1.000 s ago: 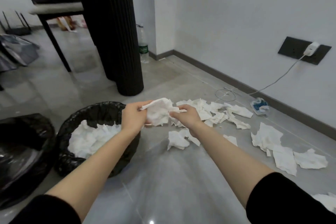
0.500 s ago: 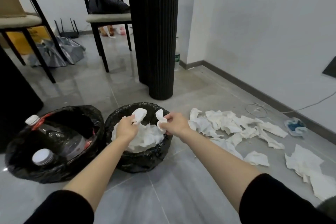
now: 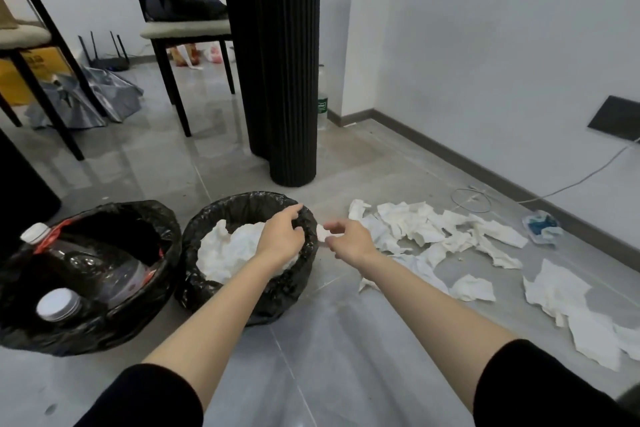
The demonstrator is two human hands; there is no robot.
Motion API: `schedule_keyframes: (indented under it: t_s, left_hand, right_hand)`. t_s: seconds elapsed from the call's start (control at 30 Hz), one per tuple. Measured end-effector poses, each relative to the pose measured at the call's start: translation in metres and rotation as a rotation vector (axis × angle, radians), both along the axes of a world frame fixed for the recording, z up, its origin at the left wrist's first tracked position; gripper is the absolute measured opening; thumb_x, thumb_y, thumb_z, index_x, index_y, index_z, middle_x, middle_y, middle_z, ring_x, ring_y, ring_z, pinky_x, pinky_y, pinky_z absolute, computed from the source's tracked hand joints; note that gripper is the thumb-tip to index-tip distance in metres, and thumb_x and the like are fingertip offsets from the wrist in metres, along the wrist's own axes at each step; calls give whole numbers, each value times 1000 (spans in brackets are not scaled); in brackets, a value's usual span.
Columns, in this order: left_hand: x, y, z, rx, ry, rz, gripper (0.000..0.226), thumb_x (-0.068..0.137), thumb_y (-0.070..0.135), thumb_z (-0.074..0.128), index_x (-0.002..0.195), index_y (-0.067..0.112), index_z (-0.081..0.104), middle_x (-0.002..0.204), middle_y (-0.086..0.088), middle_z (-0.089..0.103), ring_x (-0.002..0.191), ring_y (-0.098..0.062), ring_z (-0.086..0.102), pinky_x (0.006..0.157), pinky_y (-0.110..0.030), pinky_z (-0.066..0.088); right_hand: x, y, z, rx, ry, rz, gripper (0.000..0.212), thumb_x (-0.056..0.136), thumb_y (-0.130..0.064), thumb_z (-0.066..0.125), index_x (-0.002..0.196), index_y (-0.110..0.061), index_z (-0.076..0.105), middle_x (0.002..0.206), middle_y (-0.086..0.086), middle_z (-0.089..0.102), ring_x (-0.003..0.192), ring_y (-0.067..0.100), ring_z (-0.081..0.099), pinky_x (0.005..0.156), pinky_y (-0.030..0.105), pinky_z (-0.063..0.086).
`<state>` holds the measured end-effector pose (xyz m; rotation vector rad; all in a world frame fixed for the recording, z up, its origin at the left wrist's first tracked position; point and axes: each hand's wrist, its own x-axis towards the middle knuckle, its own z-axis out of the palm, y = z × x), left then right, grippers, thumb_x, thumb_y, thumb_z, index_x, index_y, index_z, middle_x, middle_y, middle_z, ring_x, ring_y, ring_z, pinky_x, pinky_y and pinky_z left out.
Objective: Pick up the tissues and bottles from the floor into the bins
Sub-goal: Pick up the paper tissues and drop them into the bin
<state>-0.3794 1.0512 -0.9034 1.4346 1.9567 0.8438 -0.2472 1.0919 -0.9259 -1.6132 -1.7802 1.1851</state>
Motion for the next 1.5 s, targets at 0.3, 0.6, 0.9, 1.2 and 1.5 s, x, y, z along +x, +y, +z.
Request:
schedule_keyframes:
  t_s: [0.3,0.6,0.9,1.2,1.5]
  left_hand:
    - [89,15,1,4,17,-160,50,92,4,45,141,13,41,139,-5,51,125,-24,49,100,-29,39]
    - [197,29,-37,-54,-86,-325,50,90,2,43,138,14,46,134,-4,54,122,-23,52,99,-30,42]
    - [326,36,-68,-115,-95,-613,44,91,6,46,134,13,50,130,-5,58,118,-20,54,100,-31,43]
    - [394,40,-107,-167,-39,-860,44,92,8,45,135,18,48,126,-3,58,109,-17,57,84,-20,41]
    - [418,48,-146,-199,-68,-913,43,93,8,46,134,18,50,122,-2,61,94,-14,56,85,-23,43]
  right_hand:
    - [96,-9,-5,-21,-30,-173,35,88,-4,49,121,-9,59,126,6,58,102,17,53,99,33,46]
    - [230,-31,-17,-69,-82,-442,37,88,-5,50,124,-9,58,130,7,56,120,19,52,92,24,40]
    - [365,-67,-51,-140,-123,-769,39,88,-5,49,127,-10,55,133,9,52,121,23,49,86,23,38]
    - [463,-86,-126,-318,-3,-1174,44,84,-6,50,125,-20,57,124,8,53,105,25,52,95,34,48]
    - [496,-95,-196,-415,-388,-985,44,92,-18,46,136,-21,47,152,6,26,135,27,28,110,29,19]
